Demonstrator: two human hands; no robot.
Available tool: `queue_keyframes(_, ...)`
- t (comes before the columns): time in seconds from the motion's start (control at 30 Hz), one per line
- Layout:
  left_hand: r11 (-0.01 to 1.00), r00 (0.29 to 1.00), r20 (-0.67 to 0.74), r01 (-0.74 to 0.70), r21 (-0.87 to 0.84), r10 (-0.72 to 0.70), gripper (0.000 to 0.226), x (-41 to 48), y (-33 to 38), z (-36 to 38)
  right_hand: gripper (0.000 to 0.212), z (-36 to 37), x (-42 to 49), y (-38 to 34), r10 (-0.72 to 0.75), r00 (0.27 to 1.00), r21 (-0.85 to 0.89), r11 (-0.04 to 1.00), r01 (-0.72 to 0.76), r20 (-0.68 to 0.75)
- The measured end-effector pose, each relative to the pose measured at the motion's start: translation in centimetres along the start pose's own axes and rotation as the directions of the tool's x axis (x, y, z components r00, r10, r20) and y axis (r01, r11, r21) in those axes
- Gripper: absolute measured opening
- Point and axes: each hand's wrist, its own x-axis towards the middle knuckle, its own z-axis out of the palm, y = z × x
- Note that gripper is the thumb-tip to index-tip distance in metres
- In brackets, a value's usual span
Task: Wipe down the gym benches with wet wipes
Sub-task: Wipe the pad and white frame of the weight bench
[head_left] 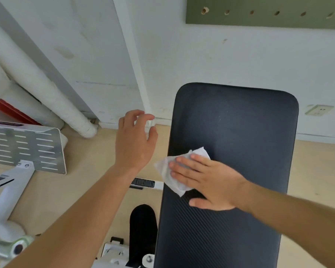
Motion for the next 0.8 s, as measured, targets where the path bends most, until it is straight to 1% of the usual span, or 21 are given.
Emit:
queue_keyframes(0.03, 1.0, 1.0, 0.001, 0.001, 0.001, -0.001, 0.027, -0.1, 0.0, -0.2, 0.08, -0.7, 0.4, 1.6, -0.02, 1.0, -0.007, 1.0, 0.02, 0.002)
queue_keyframes(0.07, 1.0, 1.0, 0.005, 0.004, -0.002, -0.004, 0.027, -0.1, 0.1, -0.4, 0.079, -1.8, 1.2, 3.5, 0.025, 1.0, -0.01, 1.0, -0.025, -0.003)
queue_keyframes(0.13, 1.0, 0.999, 0.023, 0.03, -0.009, -0.029, 0.028, 0.0, 0.1, -0.3, 0.08, -4.7, 3.3, 8.1, 0.231, 0.97, -0.006, 0.973, -0.232, -0.074)
queue_keyframes(0.2, 0.998, 0.998, 0.032, 0.055, -0.006, -0.054, 0.028, -0.1, 0.1, 0.1, 0.08, -6.8, 5.0, 11.6, 0.421, 0.904, -0.002, 0.906, -0.423, -0.076)
queue_keyframes(0.23, 0.998, 0.998, 0.032, 0.062, -0.003, -0.061, 0.028, -0.2, 0.1, 0.5, 0.082, -7.2, 5.6, 11.9, 0.489, 0.868, 0.017, 0.872, -0.49, -0.09)
queue_keyframes(0.27, 0.998, 0.997, 0.034, 0.064, -0.009, -0.064, 0.028, -0.4, 0.0, 0.8, 0.084, -7.1, 6.2, 11.3, 0.526, 0.844, 0.049, 0.851, -0.524, -0.108)
queue_keyframes(0.3, 0.997, 0.997, 0.036, 0.066, -0.029, -0.065, 0.028, -0.7, -0.1, 1.1, 0.086, -6.4, 6.5, 9.8, 0.528, 0.841, 0.064, 0.849, -0.524, -0.118)
queue_keyframes(0.33, 0.996, 0.997, 0.036, 0.07, -0.053, -0.068, 0.028, -0.9, -0.2, 1.3, 0.088, -5.1, 6.4, 7.6, 0.491, 0.862, 0.063, 0.871, -0.487, -0.128)
queue_keyframes(0.4, 0.995, 0.997, 0.037, 0.07, -0.071, -0.068, 0.028, -1.7, -0.4, 1.5, 0.088, -2.0, 4.3, 1.7, 0.353, 0.921, 0.074, 0.935, -0.346, -0.165)
queue_keyframes(0.47, 0.996, 0.996, 0.058, 0.064, -0.06, -0.061, 0.028, -2.6, 0.0, 1.5, 0.086, 1.0, 1.2, -3.8, 0.203, 0.969, 0.067, 0.978, -0.195, -0.138)
queue_keyframes(0.5, 0.997, 0.996, 0.075, 0.058, -0.049, -0.054, 0.028, -2.8, 0.2, 1.4, 0.085, 1.8, 0.0, -5.0, 0.134, 0.985, 0.058, 0.99, -0.128, -0.109)
queue_keyframes(0.53, 0.998, 0.995, 0.088, 0.052, -0.038, -0.049, 0.029, -2.9, 0.5, 1.4, 0.084, 2.1, -0.7, -4.6, 0.062, 0.994, 0.057, 0.997, -0.057, -0.091)
queue_keyframes(0.57, 0.998, 0.995, 0.092, 0.048, -0.036, -0.045, 0.029, -2.8, 0.8, 1.3, 0.083, 1.8, -0.9, -3.1, 0.038, 0.996, 0.056, 0.998, -0.033, -0.082)
queue_keyframes(0.6, 0.998, 0.995, 0.089, 0.045, -0.043, -0.041, 0.03, -2.6, 1.2, 1.3, 0.083, 0.9, -0.8, -0.8, 0.079, 0.994, 0.046, 0.996, -0.076, -0.069)
queue_keyframes(0.63, 0.998, 0.996, 0.083, 0.039, -0.054, -0.035, 0.03, -2.3, 1.6, 1.4, 0.084, -0.3, -0.6, 2.1, 0.187, 0.979, 0.036, 0.982, -0.185, -0.078)
queue_keyframes(0.7, 0.997, 0.997, 0.073, 0.039, -0.072, -0.033, 0.03, -1.7, 2.7, 1.6, 0.082, -3.1, -0.5, 8.6, 0.416, 0.904, 0.014, 0.909, -0.417, -0.097)
queue_keyframes(0.77, 0.996, 0.996, 0.082, 0.043, -0.079, -0.036, 0.03, -1.4, 3.7, 2.1, 0.082, -4.3, -1.1, 12.2, 0.542, 0.834, 0.009, 0.839, -0.544, -0.102)
queue_keyframes(0.8, 0.997, 0.996, 0.082, 0.024, -0.075, -0.018, 0.03, -1.5, 4.1, 2.3, 0.083, -4.2, -1.2, 12.0, 0.581, 0.806, 0.034, 0.813, -0.581, -0.113)
